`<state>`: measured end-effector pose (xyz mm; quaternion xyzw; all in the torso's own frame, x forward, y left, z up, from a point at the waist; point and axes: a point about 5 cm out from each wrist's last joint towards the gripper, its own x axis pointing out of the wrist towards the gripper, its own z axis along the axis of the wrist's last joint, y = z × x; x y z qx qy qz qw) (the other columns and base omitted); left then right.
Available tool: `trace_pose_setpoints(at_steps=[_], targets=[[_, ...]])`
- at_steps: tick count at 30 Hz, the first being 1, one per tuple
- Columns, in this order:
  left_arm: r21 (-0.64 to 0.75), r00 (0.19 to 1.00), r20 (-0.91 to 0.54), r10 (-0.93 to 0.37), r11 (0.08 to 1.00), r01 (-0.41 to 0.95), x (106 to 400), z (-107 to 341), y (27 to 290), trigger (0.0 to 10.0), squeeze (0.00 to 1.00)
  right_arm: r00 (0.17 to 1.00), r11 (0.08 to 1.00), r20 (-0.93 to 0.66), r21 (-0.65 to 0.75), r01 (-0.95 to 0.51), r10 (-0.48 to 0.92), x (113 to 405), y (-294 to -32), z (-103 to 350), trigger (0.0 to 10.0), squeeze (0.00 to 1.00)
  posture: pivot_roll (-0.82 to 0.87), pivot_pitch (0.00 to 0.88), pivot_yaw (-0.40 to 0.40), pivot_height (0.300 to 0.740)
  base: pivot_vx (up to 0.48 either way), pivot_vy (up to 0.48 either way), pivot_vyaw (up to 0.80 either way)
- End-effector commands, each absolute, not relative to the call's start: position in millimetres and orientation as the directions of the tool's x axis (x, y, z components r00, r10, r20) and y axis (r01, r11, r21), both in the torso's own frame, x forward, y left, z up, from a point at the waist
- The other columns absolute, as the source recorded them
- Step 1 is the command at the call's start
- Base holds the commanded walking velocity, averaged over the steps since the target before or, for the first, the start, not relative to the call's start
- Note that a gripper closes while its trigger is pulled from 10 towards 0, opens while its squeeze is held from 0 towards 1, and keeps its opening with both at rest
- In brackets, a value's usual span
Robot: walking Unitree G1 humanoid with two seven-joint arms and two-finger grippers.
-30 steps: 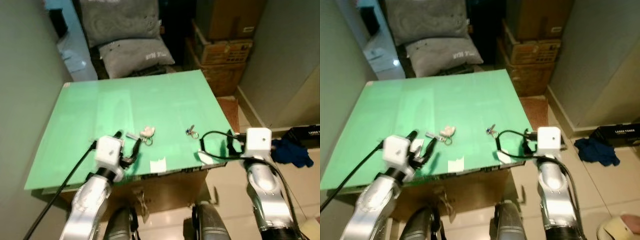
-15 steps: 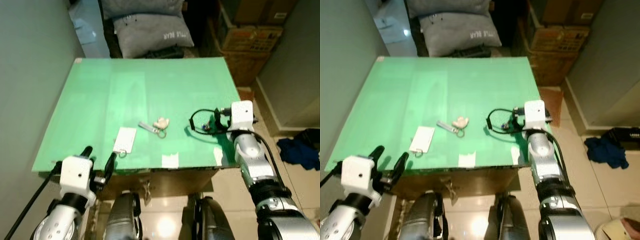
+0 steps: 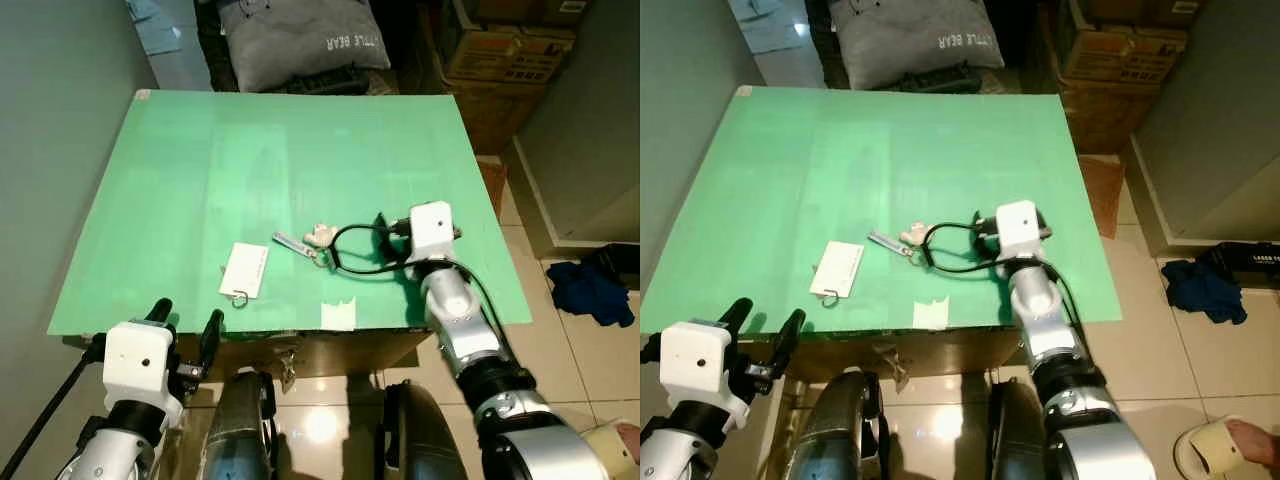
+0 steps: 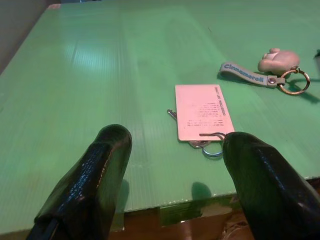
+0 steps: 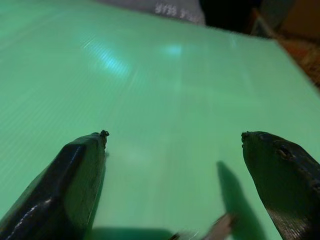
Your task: Hang keys on a hook
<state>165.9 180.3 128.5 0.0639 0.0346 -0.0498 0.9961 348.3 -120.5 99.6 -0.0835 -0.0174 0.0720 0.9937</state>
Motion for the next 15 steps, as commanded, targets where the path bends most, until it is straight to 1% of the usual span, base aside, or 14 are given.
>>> trace_pose_setpoints(at_steps=[1,6,12,15], targets=[[0.118,0.992,-0.086,-0.091,0.988,0.101,165.0,127.4,177.6,10.0,0.00,0.991,0.977,0.005,-0.169,-0.132,0.135,341.3,-119.3,90.3,10.0,0.00,0.24,0.277,-0.036,0.646,0.000,0.000,0.00],[0.114,0.992,-0.071,-0.104,0.987,0.112,170.2,129.5,172.4,10.0,0.00,0.993,0.988,-0.038,-0.100,-0.116,0.112,331.8,-114.4,75.8,10.0,0.00,0.23,0.273,-0.037,0.646,0.000,0.000,0.00],[0.110,0.991,-0.069,-0.111,0.987,0.118,171.6,130.4,170.8,10.0,0.00,0.994,0.988,-0.030,-0.113,-0.105,0.103,331.2,-116.0,75.7,10.0,0.00,0.23,0.271,-0.033,0.646,0.000,0.000,0.00],[0.115,0.992,-0.062,-0.109,0.987,0.116,172.9,131.6,171.2,10.0,0.00,0.996,0.987,0.001,-0.135,-0.083,0.084,332.3,-119.7,80.6,10.0,0.00,0.23,0.271,-0.033,0.646,0.000,0.000,0.00]])
